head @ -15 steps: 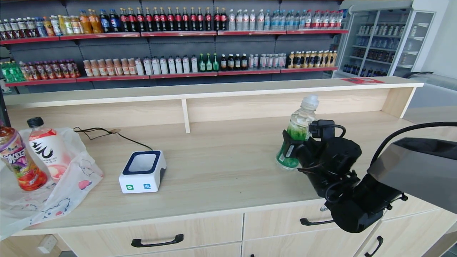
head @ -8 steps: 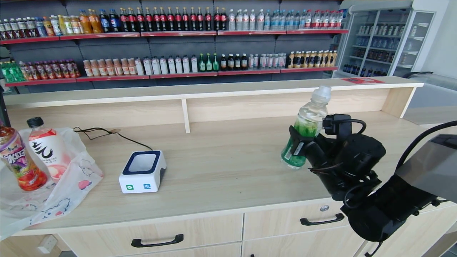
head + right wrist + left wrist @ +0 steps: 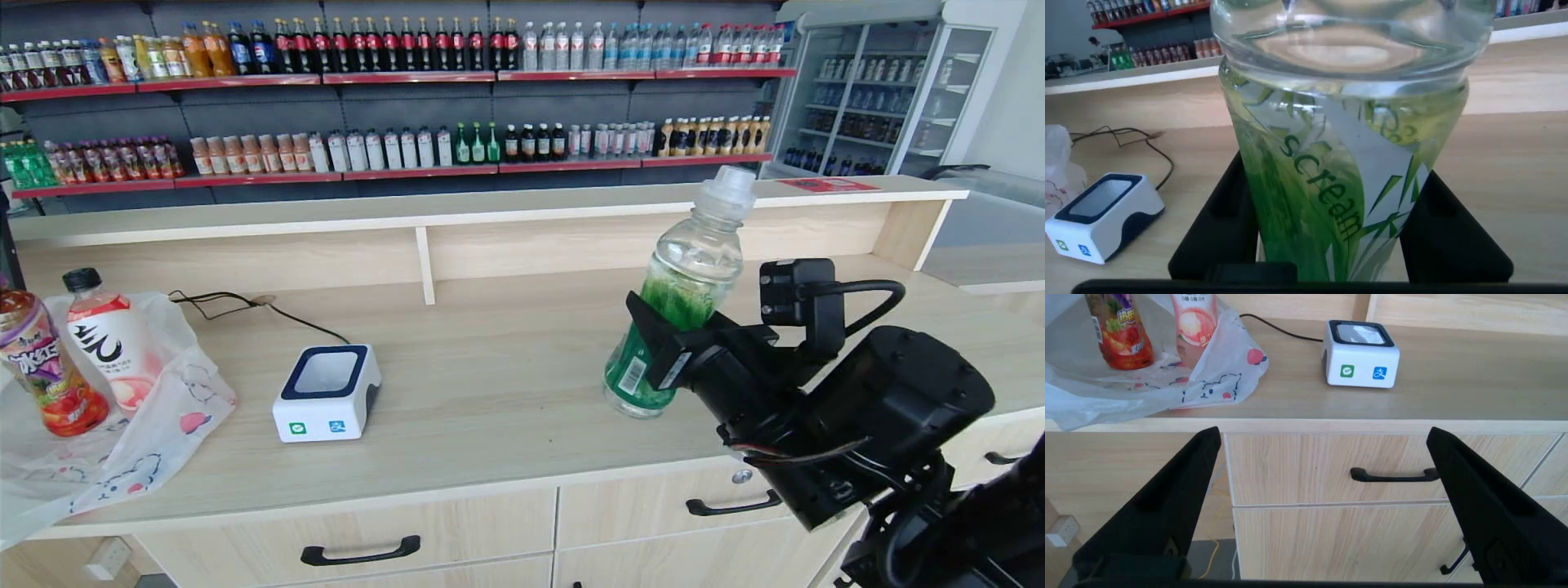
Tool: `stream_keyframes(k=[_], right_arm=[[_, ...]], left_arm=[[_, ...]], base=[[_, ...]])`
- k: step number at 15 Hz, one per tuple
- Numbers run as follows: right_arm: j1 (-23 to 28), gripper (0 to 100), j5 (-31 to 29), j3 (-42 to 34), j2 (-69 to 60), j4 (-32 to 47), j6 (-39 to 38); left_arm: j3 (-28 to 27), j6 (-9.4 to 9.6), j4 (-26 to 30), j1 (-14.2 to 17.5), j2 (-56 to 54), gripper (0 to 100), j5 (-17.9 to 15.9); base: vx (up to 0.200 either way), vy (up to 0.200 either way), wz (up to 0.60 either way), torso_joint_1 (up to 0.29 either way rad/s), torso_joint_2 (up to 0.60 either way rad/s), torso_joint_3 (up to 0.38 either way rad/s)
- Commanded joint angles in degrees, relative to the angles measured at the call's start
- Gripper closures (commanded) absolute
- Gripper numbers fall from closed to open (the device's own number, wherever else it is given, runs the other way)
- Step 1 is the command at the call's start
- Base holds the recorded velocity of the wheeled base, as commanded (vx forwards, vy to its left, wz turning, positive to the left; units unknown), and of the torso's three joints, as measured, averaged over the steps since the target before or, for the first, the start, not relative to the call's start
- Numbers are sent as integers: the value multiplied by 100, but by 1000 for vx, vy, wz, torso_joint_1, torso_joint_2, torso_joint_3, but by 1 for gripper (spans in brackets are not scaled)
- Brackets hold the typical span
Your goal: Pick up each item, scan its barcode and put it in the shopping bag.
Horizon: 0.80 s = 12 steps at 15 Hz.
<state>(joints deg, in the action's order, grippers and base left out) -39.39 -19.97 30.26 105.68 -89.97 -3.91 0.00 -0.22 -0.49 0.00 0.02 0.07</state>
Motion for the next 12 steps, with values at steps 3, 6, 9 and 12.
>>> stream_keyframes(k=[3,6,9,12], right_arm=[[-781,100,2,-451,-874,-3,-4],[-1115,100,2,-266,-997,-3,-48],[-1335,100,-7,174,-1137,-3,-189],[-1625,100,-7,490,-1111,-3,-294]], left_arm=[[0,-22,5,0,-2,0,1],[0,-13,5,0,-2,0,1],[0,-13,5,0,-2,0,1],[0,-4,5,0,-2,0,1]], base=[[0,0,0,0,0,0],[0,0,0,0,0,0],[0,0,0,0,0,0],[0,0,0,0,0,0]])
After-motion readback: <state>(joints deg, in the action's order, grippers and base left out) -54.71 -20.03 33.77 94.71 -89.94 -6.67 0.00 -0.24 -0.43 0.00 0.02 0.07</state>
